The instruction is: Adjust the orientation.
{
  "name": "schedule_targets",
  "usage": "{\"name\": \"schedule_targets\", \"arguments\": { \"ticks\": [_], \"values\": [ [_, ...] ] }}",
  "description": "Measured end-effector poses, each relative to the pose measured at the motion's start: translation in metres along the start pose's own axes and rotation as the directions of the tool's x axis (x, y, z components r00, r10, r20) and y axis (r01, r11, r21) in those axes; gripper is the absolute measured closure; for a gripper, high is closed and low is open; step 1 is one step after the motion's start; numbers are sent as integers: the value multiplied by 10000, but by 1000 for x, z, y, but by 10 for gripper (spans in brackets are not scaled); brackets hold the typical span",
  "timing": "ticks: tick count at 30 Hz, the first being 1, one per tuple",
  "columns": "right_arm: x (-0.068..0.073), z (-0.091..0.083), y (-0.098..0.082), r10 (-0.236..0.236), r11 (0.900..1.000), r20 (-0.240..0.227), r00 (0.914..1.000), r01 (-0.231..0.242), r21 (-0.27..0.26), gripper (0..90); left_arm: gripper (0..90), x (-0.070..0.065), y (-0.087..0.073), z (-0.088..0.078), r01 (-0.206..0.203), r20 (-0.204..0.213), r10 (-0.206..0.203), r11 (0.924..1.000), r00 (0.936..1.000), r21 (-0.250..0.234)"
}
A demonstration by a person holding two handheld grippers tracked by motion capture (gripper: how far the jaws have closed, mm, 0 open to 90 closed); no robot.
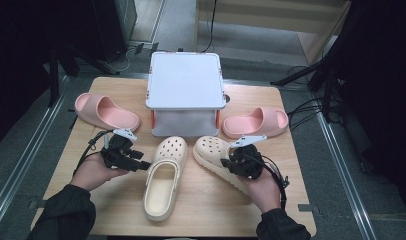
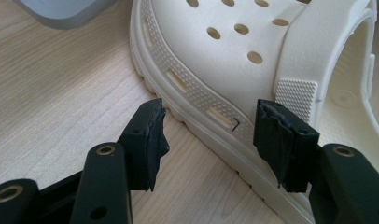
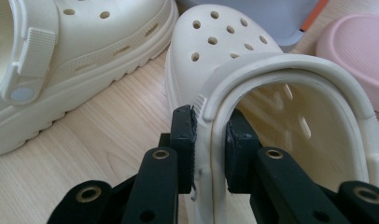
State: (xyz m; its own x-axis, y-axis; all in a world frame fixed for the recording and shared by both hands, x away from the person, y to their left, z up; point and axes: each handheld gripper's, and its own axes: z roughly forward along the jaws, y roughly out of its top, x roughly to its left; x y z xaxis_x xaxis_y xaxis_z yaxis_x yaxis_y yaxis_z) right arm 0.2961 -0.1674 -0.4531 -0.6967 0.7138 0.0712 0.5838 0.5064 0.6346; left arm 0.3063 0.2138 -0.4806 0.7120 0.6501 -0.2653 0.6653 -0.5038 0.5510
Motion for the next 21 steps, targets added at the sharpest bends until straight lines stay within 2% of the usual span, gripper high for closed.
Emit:
{"name": "schedule_targets", "arguments": {
  "ticks": [7, 12, 18, 21],
  "values": [
    [11, 10, 4, -139, 9999, 226, 9996, 137, 57, 771, 426, 0, 0, 0, 22, 53, -22, 10000, 10000, 5],
    [19, 16, 4, 30, 9998, -39, 10000, -29, 192, 772, 426, -1, 0, 1, 3, 39, -3, 10000, 10000, -1],
    [28, 21, 4, -25, 9993, -187, 9998, 32, 384, 762, 426, -1, 0, 2, -20, 82, 20, 10000, 10000, 66],
    [32, 24, 4, 18, 9992, -433, 9991, 0, 400, 745, 426, -2, 0, 2, -24, 74, 23, 10000, 10000, 83]
  ]
}}
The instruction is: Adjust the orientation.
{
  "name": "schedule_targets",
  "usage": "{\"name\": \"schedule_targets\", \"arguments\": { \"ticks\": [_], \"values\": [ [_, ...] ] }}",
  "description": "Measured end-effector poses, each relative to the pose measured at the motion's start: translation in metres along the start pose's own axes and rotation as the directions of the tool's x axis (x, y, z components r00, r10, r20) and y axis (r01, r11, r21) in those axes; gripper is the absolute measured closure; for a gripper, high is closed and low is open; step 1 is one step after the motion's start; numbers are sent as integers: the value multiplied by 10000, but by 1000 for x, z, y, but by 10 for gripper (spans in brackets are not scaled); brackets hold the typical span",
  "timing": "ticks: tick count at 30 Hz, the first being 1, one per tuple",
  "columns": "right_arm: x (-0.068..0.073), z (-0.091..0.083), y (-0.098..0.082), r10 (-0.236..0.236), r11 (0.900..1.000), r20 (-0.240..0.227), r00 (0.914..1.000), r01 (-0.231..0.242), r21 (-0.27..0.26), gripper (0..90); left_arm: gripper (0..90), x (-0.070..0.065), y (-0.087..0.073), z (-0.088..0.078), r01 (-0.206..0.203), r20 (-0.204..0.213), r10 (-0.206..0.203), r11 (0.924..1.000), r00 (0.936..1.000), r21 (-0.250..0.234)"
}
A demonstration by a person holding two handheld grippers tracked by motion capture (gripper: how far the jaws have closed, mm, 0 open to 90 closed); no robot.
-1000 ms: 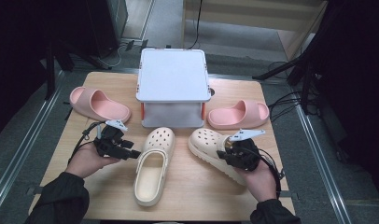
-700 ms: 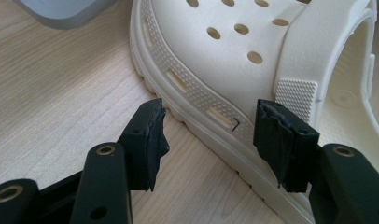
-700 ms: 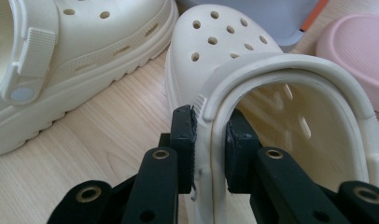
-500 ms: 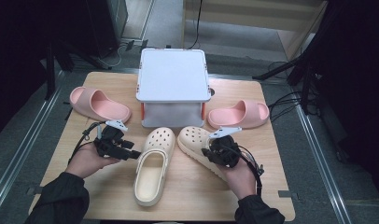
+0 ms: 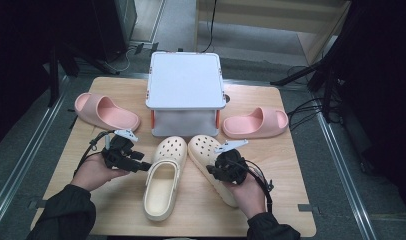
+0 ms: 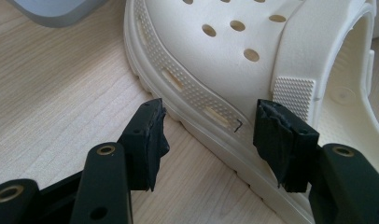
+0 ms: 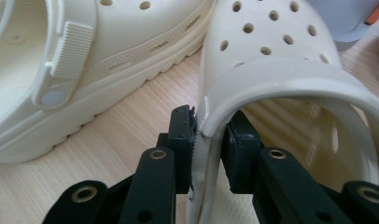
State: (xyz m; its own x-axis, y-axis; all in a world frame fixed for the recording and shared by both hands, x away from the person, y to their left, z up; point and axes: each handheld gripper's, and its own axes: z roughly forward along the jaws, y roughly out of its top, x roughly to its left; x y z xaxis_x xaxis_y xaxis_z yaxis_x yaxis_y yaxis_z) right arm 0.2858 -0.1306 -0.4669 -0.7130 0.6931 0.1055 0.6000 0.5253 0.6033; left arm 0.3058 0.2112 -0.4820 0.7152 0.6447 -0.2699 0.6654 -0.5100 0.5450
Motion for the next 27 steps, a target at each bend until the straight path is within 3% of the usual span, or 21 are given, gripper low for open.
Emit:
{"name": "schedule_targets", "arguments": {
  "ticks": [6, 12, 17, 19, 24, 25, 26, 27],
  "values": [
    [-2, -1, -1, -220, 9997, -251, 9994, 218, -76, 701, 426, -1, 0, 0, -17, -45, 17, 10000, 10000, -22],
    [-14, -22, -8, 23, 9984, -827, 9966, -71, -569, 679, 451, -2, -2, -3, -129, -158, 128, 9999, 9998, -93],
    [-22, -42, -16, -293, 9955, -562, 9980, 240, -919, 751, 501, -4, -4, -5, -104, -231, 98, 9996, 9997, -254],
    [-32, -49, -20, -369, 9944, -172, 9992, 350, -998, 770, 530, -3, -6, -6, -97, -256, 91, 9997, 9996, -230],
    [-52, -53, -24, 55, 9935, 177, 9998, -34, -1137, 785, 595, -3, -10, -5, -104, -124, 100, 9993, 9999, -365],
    [-62, -54, -26, 329, 9921, 316, 9990, -289, -1223, 786, 613, -4, -11, -4, -114, -94, 111, 9993, 9999, -361],
    [-62, -54, -26, 329, 9921, 316, 9990, -289, -1223, 786, 617, -4, -11, -4, -114, -94, 111, 9993, 9999, -361],
    [-71, -51, -27, 384, 9920, 491, 9981, -322, -1222, 785, 621, -4, -12, -3, -82, -93, 79, 9994, 9999, -326]
  ]
}}
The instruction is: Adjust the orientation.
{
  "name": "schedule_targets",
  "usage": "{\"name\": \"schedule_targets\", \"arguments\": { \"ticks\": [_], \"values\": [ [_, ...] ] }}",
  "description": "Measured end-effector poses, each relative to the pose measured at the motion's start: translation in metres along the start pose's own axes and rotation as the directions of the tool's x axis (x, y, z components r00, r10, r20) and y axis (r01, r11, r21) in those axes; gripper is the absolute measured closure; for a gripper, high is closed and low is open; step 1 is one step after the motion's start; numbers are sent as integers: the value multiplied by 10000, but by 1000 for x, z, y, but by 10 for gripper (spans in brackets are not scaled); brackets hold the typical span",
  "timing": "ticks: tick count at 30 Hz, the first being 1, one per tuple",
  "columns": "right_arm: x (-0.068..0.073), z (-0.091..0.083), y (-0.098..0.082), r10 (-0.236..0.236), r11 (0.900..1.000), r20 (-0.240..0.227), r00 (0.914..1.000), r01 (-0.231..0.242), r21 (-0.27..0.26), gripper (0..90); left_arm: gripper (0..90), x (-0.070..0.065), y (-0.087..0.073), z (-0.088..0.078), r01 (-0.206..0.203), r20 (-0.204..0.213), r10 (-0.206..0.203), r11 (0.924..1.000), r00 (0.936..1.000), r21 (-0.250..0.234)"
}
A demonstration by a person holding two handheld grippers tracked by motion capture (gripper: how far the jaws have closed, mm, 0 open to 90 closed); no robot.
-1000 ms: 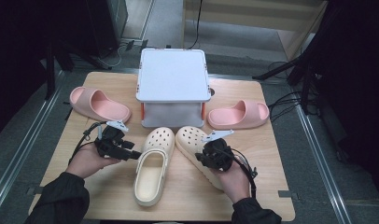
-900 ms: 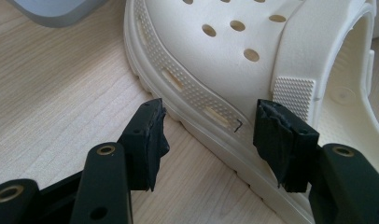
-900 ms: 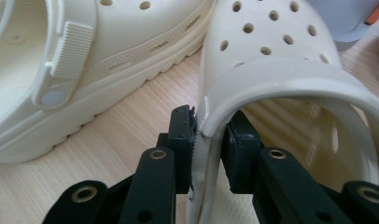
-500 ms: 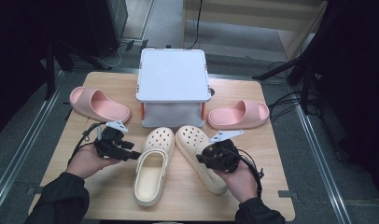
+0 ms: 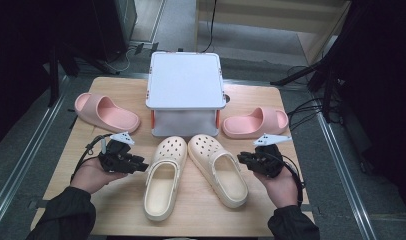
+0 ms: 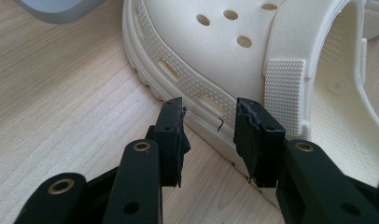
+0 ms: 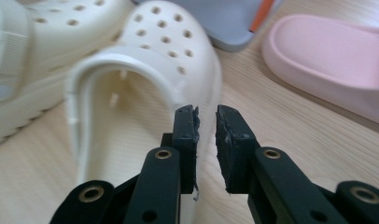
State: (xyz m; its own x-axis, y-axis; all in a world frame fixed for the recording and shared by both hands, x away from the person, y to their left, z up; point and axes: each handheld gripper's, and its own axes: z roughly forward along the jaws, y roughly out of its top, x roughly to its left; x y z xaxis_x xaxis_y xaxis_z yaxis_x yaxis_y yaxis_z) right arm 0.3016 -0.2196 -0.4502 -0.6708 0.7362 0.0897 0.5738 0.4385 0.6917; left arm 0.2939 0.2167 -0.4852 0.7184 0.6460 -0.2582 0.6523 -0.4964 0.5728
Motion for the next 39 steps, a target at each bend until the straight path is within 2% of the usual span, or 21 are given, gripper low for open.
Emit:
{"name": "schedule_targets", "arguments": {
  "ticks": [5, 6, 9, 10, 16, 17, 19, 24, 26, 31, 32, 35, 39],
  "values": [
    [-12, 8, -1, 171, 9995, 142, 9998, -174, 269, 763, 623, 0, -3, 3, 77, -80, -76, 9999, 9999, 146],
    [-15, 15, -3, 203, 9992, -8, 9998, -203, 355, 743, 622, 0, -4, 4, 124, -72, -123, 9998, 9999, 154],
    [-17, 23, -4, 171, 9976, 8, 9999, -171, 665, 762, 622, 1, -6, 8, 214, -129, -210, 9993, 9997, 311],
    [-18, 31, -5, -36, 9949, 70, 10000, 29, 1004, 783, 621, 1, -7, 10, 220, -112, -216, 9992, 9997, 329],
    [-17, 40, -4, -16, 9913, -186, 9998, 40, 1314, 800, 613, -4, -8, 14, 50, -72, -46, 9984, 10000, 564],
    [-16, 42, -4, 98, 9893, -256, 9996, -60, 1458, 803, 614, -5, -8, 15, 0, -102, 6, 9979, 9999, 655],
    [-15, 42, -4, 125, 9894, -277, 9995, -83, 1450, 803, 615, -5, -8, 15, 10, -93, -4, 9979, 10000, 650],
    [-11, 42, -5, 211, 9885, -478, 9986, -137, 1503, 801, 625, -5, -8, 15, 15, -56, -11, 9980, 10000, 626],
    [-6, 43, -7, 462, 9875, -651, 9968, -357, 1536, 801, 633, -6, -8, 15, -26, -14, 27, 9981, 10000, 619],
    [4, 44, -8, 309, 9876, -791, 9964, -182, 1561, 801, 638, -8, -8, 16, -62, 139, 53, 9977, 9999, 681],
    [10, 46, -8, 155, 9871, -886, 9959, -11, 1602, 799, 638, -9, -8, 16, -113, 176, 100, 9975, 9998, 702],
    [18, 48, -8, -52, 9866, -967, 9953, 209, 1621, 790, 638, -11, -7, 17, -177, 200, 163, 9971, 9997, 739],
    [24, 49, -8, 8, 9865, -872, 9962, 135, 1632, 790, 639, -15, -7, 19, -382, 363, 355, 9962, 9987, 783]
  ]
}}
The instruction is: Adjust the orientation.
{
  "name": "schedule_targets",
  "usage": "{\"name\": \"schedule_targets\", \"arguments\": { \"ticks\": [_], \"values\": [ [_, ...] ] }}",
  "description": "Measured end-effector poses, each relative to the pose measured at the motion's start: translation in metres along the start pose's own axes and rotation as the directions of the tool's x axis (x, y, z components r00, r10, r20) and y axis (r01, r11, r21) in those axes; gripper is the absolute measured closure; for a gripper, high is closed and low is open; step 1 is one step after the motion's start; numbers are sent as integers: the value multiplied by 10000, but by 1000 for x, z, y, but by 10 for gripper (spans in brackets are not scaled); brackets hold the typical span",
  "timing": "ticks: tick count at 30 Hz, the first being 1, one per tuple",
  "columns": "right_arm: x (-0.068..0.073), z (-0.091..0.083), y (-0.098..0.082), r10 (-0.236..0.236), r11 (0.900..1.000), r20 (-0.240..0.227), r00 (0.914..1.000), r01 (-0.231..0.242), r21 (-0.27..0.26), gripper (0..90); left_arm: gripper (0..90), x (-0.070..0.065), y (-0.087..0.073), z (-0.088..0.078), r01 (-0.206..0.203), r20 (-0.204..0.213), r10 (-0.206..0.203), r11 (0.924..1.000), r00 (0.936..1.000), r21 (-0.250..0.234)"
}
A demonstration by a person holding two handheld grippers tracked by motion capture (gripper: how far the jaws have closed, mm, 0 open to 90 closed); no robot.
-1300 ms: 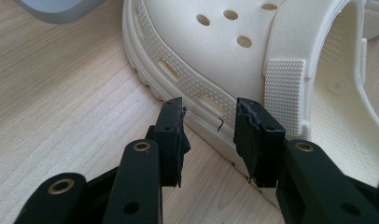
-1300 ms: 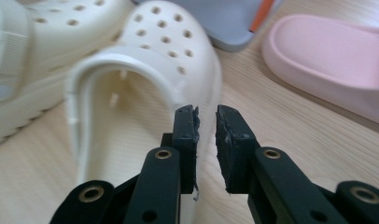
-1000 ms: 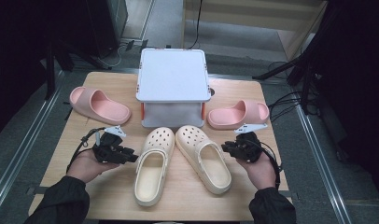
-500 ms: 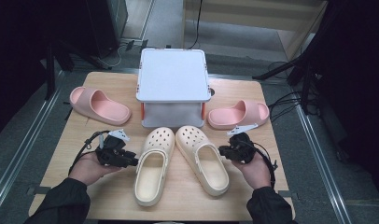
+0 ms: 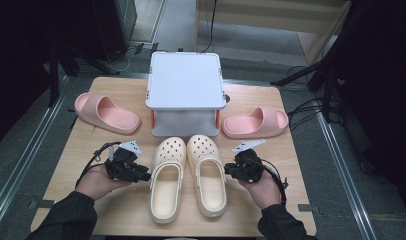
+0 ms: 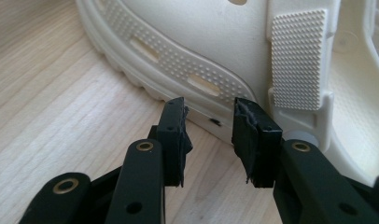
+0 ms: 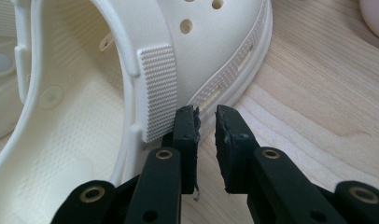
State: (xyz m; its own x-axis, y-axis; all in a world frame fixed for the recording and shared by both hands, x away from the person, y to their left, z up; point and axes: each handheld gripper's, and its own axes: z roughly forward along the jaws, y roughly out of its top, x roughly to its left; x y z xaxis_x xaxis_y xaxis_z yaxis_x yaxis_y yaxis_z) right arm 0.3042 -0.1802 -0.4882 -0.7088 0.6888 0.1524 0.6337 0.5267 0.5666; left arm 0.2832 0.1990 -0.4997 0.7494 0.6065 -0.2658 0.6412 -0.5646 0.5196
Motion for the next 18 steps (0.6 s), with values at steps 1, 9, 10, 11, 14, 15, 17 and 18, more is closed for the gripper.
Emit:
{"name": "schedule_targets", "arguments": {
  "ticks": [1, 9, 10, 11, 14, 15, 17, 18],
  "values": [
    [2, 1, 0, 31, 10000, 6, 10000, -31, -30, 792, 638, -1, 0, 1, -36, 70, 36, 10000, 10000, 23],
    [6, 3, -1, 120, 9997, -91, 9999, -121, -199, 791, 626, -9, 5, 6, -436, 323, 430, 9989, 9986, 177],
    [6, 3, -1, 132, 9997, -113, 9998, -134, -211, 790, 624, -9, 5, 6, -424, 336, 417, 9989, 9986, 189],
    [6, 4, -1, 144, 9996, -125, 9998, -147, -229, 788, 623, -8, 5, 6, -384, 333, 377, 9991, 9987, 181],
    [5, 4, -3, 391, 9987, -241, 9989, -399, -314, 790, 627, -10, 6, 7, -290, 299, 286, 9995, 9991, 150],
    [6, 4, -4, 399, 9986, -254, 9989, -407, -345, 789, 626, -11, 6, 8, -305, 349, 299, 9994, 9989, 145],
    [5, 4, -4, 326, 9987, -208, 9993, -334, -390, 775, 614, -11, 8, 9, -386, 386, 376, 9989, 9985, 264],
    [5, 4, -4, 326, 9987, -208, 9993, -334, -390, 775, 611, -11, 8, 9, -386, 386, 376, 9989, 9985, 264]
  ]
}}
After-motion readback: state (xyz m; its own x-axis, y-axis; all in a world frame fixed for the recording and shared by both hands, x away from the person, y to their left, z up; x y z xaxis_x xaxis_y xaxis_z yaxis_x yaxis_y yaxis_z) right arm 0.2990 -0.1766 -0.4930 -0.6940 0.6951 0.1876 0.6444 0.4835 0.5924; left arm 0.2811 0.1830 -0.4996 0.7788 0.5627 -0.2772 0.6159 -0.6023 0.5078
